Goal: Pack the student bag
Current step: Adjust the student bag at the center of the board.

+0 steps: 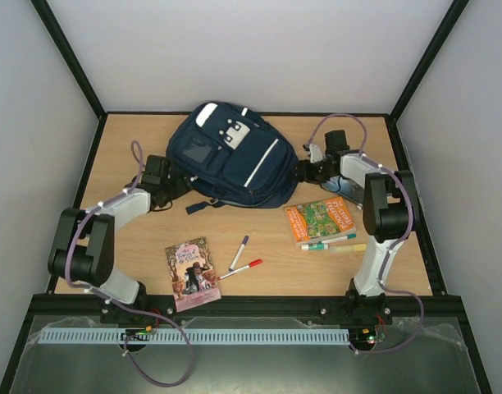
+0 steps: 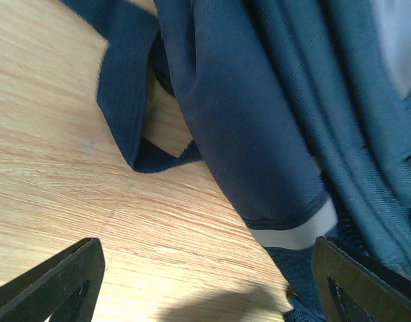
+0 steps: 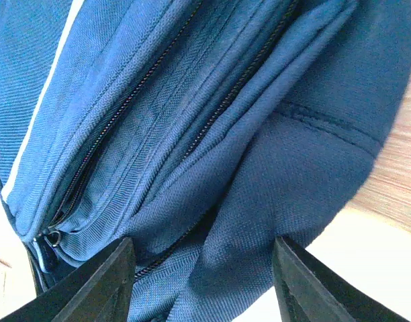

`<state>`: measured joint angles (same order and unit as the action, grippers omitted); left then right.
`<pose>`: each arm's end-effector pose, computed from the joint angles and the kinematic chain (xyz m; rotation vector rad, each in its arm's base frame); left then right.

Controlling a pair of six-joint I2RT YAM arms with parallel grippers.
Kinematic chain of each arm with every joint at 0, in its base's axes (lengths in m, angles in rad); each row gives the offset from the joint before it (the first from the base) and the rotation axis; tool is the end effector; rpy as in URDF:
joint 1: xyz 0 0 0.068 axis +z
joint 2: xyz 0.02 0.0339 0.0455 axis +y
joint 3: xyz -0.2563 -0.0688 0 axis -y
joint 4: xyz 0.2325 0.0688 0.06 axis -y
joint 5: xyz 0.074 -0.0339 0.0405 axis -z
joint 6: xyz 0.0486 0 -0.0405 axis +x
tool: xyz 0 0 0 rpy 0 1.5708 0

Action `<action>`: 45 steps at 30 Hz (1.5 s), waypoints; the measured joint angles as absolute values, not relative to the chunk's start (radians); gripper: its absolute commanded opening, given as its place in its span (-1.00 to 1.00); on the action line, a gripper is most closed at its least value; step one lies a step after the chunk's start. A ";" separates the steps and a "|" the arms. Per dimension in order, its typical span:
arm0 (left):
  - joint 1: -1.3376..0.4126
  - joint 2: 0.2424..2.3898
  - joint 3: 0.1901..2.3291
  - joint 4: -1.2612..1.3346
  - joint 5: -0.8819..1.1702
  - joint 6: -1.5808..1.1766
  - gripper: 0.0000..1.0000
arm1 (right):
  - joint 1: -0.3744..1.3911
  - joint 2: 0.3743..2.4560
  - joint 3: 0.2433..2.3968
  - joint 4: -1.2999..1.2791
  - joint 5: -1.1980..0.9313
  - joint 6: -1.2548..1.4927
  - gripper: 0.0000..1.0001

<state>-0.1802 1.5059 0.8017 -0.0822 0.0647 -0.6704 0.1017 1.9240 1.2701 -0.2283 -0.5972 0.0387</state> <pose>0.3004 -0.0579 0.1778 -0.5533 2.3448 -0.4821 0.3974 0.0680 0.1720 -0.3383 2.3758 0.7924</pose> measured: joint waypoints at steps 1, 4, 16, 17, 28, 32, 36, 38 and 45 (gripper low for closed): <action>-0.180 1.533 0.805 -0.074 0.076 -0.675 0.73 | 0.113 1.935 1.274 -0.228 -0.598 0.051 0.00; -0.180 1.603 0.809 -0.051 0.099 -0.685 0.73 | 0.131 1.956 1.279 -0.227 -0.603 0.072 -0.21; -0.171 1.755 0.961 -0.040 0.058 -0.708 0.74 | 0.232 1.944 1.197 -0.209 -0.655 0.086 -0.55; -0.170 1.779 0.995 -0.045 0.049 -0.707 0.73 | 0.256 1.937 1.187 -0.210 -0.658 0.086 -0.55; -0.176 2.018 1.303 -0.091 0.071 -0.684 0.74 | 0.445 1.909 1.150 -0.221 -0.675 0.086 -0.56; -0.204 2.070 1.380 -0.105 0.072 -0.661 0.75 | 0.454 1.909 1.150 -0.235 -0.682 0.085 -0.49; -0.214 2.060 1.384 -0.132 0.053 -0.656 0.89 | 0.454 1.904 1.150 -0.261 -0.686 0.060 -0.24; -0.214 2.035 1.377 -0.159 0.041 -0.650 0.99 | 0.454 1.886 1.150 -0.290 -0.682 0.035 -0.13; -0.227 1.787 1.354 -0.238 0.009 -0.627 0.98 | 0.435 1.667 1.111 -0.411 -0.615 -0.078 0.11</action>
